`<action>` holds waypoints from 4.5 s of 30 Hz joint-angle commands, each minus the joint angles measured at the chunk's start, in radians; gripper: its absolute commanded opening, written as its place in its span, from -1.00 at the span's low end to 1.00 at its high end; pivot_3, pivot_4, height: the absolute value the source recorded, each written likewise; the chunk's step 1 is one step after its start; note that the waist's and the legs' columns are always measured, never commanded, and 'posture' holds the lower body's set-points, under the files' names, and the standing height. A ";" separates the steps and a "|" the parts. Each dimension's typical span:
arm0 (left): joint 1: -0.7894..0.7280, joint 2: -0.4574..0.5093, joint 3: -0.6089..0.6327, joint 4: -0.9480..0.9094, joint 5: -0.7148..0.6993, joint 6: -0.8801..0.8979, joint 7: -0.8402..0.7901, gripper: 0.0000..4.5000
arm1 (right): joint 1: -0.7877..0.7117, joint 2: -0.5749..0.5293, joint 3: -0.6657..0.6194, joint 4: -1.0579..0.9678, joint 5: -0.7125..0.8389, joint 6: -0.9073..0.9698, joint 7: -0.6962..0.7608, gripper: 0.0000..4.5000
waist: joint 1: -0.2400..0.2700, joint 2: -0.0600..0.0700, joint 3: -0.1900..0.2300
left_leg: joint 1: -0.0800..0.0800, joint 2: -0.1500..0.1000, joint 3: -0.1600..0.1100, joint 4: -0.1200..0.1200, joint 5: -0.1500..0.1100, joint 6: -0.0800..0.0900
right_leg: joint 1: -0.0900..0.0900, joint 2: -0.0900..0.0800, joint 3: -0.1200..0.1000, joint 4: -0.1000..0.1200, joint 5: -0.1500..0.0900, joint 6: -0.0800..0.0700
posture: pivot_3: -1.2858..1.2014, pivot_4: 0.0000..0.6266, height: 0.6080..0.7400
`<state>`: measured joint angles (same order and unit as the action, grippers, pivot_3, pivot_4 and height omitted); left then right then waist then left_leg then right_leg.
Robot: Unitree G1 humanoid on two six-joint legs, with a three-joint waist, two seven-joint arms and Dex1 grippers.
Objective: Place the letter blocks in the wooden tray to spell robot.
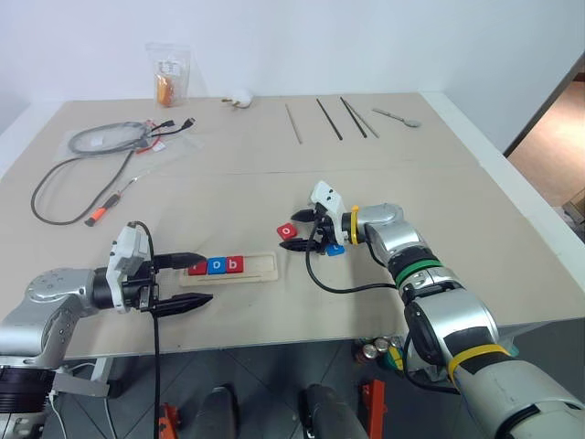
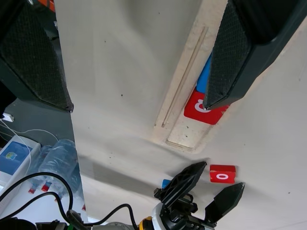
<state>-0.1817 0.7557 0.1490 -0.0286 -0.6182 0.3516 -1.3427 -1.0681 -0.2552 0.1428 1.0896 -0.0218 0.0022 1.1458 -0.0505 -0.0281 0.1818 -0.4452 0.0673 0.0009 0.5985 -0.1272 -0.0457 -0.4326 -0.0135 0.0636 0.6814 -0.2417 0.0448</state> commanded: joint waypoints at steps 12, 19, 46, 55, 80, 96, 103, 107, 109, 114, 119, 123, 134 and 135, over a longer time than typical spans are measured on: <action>0.001 -0.011 0.011 -0.019 -0.007 -0.011 0.004 1.00 | 0.015 -0.021 -0.032 -0.070 0.031 0.030 -0.002 0.89 | 0.000 0.000 0.000 | 0.000 0.000 0.000 0.000 0.000 0.000 | 0.000 0.000 0.000 0.000 0.000 0.000 | 0.03 -0.52 1.00; -0.003 -0.006 0.013 -0.011 -0.003 -0.013 -0.004 1.00 | 0.051 -0.029 -0.006 -0.121 0.011 0.009 -0.024 0.89 | 0.000 0.000 0.000 | 0.000 0.000 0.000 0.000 0.000 0.000 | 0.000 0.000 0.000 0.000 0.000 0.000 | 0.03 -0.52 1.00; 0.007 -0.020 0.012 -0.015 0.000 -0.009 0.002 1.00 | 0.051 -0.011 0.039 -0.199 -0.013 0.014 -0.044 0.89 | 0.000 0.000 0.000 | 0.000 0.000 0.000 0.000 0.000 0.000 | -0.001 0.000 0.001 0.000 0.000 0.000 | 0.03 -0.52 1.00; 0.013 -0.020 0.015 -0.021 -0.002 -0.006 0.005 1.00 | 0.049 -0.043 0.032 -0.201 -0.017 -0.011 -0.058 0.89 | 0.000 0.000 0.000 | 0.000 0.000 0.000 0.000 0.000 0.000 | -0.001 0.000 0.001 0.000 0.000 0.000 | 0.03 -0.52 1.00; 0.000 -0.018 0.009 -0.006 0.006 -0.012 0.000 1.00 | 0.046 -0.015 -0.012 -0.212 0.065 0.067 -0.036 0.89 | 0.000 0.000 0.000 | 0.000 0.000 0.000 0.000 0.000 0.000 | -0.001 0.001 0.001 0.000 0.000 0.000 | 0.03 -0.52 1.00; 0.011 -0.028 0.005 -0.020 0.001 -0.005 0.008 1.00 | 0.136 -0.023 0.028 -0.345 0.020 0.081 -0.108 0.89 | 0.000 0.000 0.000 | 0.000 0.000 0.000 0.000 0.000 0.000 | -0.001 0.001 0.001 0.000 0.000 0.000 | 0.03 -0.52 1.00; 0.012 -0.034 0.001 -0.024 0.002 -0.001 0.013 1.00 | 0.168 -0.024 0.039 -0.427 0.018 0.097 -0.139 0.89 | 0.001 0.000 0.000 | 0.000 0.000 0.000 0.000 0.000 0.000 | -0.001 0.001 0.001 0.000 0.000 0.000 | 0.03 -0.52 1.00; 0.018 -0.034 0.004 -0.031 -0.001 0.003 0.016 1.00 | 0.179 -0.034 0.027 -0.476 0.032 0.119 -0.149 0.89 | 0.001 0.000 0.000 | 0.000 0.000 0.000 0.000 0.000 0.000 | -0.001 0.001 0.001 0.000 0.000 0.000 | 0.03 -0.52 1.00; 0.021 -0.034 0.003 -0.034 -0.001 0.004 0.018 1.00 | 0.186 -0.037 0.026 -0.489 0.033 0.127 -0.153 0.89 | 0.001 0.000 0.000 | 0.000 0.000 0.000 0.000 0.000 0.000 | -0.001 0.001 0.001 0.000 0.000 0.000 | 0.03 -0.52 1.00; 0.012 -0.037 -0.004 -0.032 0.001 0.008 0.021 1.00 | 0.188 -0.045 0.036 -0.494 0.021 0.161 -0.176 0.89 | 0.001 0.000 0.000 | 0.000 0.000 0.000 0.000 0.000 0.000 | -0.001 0.001 0.001 0.000 0.000 0.000 | 0.03 -0.52 1.00; 0.013 -0.038 -0.006 -0.030 0.001 0.004 0.024 1.00 | 0.197 -0.050 0.013 -0.542 0.050 0.184 -0.189 0.80 | 0.001 0.000 0.000 | 0.000 0.000 0.000 0.000 0.000 0.000 | -0.001 0.001 0.002 0.000 0.000 0.000 | 0.03 -0.52 1.00; 0.016 -0.041 -0.004 -0.035 -0.004 0.004 0.031 1.00 | 0.225 -0.057 0.012 -0.590 0.068 0.195 -0.181 0.64 | 0.001 0.000 0.000 | 0.000 0.000 0.000 0.000 0.000 0.000 | -0.001 0.001 0.002 0.000 0.000 0.000 | 0.03 -0.52 1.00; -0.040 -0.052 0.032 -0.041 -0.063 0.036 0.068 1.00 | 0.235 -0.050 0.016 -0.565 0.087 0.226 -0.218 -0.63 | 0.002 0.000 0.000 | 0.000 0.000 0.000 0.000 0.000 0.000 | -0.001 0.001 0.002 0.000 0.000 0.000 | 0.03 -0.52 1.00; -0.042 -0.051 0.033 -0.044 -0.067 0.039 0.070 1.00 | 0.229 -0.050 0.015 -0.554 0.087 0.225 -0.221 -0.63 | 0.002 0.000 0.000 | 0.000 0.000 0.000 0.000 0.000 0.000 | -0.001 0.001 0.002 0.000 0.000 0.000 | 0.03 -0.52 1.00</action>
<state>-0.2119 0.6981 0.1524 -0.0344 -0.6626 0.3881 -1.2736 -0.8119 -0.3051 0.1827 0.5342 0.0544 0.2344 0.9332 -0.0487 -0.0282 0.1818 -0.4456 0.0673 0.0013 0.5986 -0.1272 -0.0457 -0.4335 -0.0129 0.0655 0.6813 -0.2414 0.0452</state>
